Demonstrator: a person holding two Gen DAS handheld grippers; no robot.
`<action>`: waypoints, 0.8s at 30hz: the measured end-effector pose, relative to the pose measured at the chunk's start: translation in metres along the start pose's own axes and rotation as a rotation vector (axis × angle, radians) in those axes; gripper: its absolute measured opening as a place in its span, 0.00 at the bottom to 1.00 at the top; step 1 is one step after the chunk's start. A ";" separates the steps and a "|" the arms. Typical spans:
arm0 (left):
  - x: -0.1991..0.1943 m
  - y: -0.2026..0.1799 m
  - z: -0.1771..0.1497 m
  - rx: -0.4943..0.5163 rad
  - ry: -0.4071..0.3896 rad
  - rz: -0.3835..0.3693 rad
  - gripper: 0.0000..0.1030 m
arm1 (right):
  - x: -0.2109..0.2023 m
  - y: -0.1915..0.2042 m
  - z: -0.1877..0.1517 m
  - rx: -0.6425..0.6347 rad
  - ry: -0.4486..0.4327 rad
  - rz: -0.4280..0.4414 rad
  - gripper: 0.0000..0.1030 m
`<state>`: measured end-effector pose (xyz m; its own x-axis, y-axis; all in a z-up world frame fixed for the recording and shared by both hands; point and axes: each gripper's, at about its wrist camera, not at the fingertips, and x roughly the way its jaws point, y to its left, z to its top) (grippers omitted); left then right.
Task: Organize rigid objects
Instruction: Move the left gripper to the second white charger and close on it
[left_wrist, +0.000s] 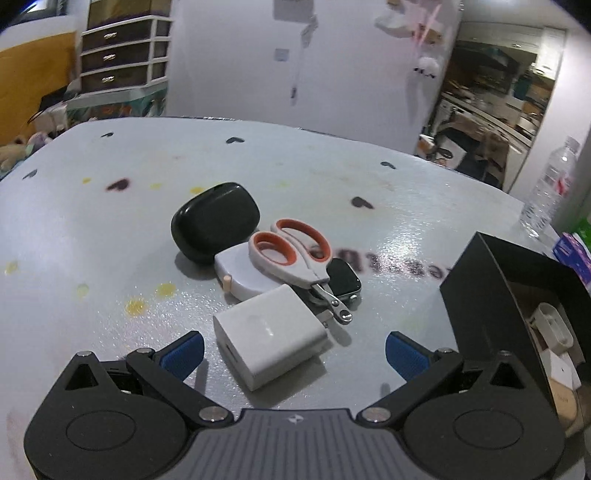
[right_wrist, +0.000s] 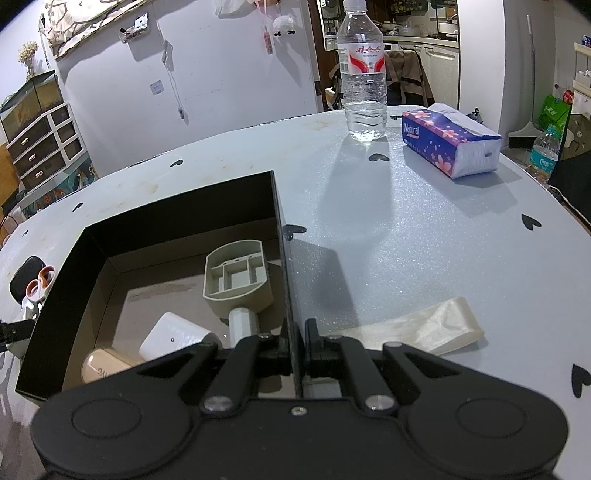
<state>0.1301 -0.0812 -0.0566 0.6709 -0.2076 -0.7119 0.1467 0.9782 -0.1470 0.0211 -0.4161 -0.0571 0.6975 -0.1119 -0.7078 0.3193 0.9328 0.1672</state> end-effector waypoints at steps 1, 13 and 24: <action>0.001 -0.001 0.000 -0.009 -0.006 0.014 1.00 | 0.000 0.000 0.000 0.000 0.000 0.001 0.06; -0.010 0.034 -0.005 -0.024 -0.039 0.145 1.00 | 0.001 0.000 0.000 -0.001 0.000 0.006 0.06; 0.000 0.018 -0.009 0.093 -0.066 0.082 0.95 | 0.001 0.000 0.000 -0.002 0.000 0.007 0.06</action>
<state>0.1262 -0.0636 -0.0649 0.7295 -0.1295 -0.6716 0.1538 0.9878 -0.0234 0.0216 -0.4158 -0.0576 0.6994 -0.1050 -0.7069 0.3133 0.9341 0.1712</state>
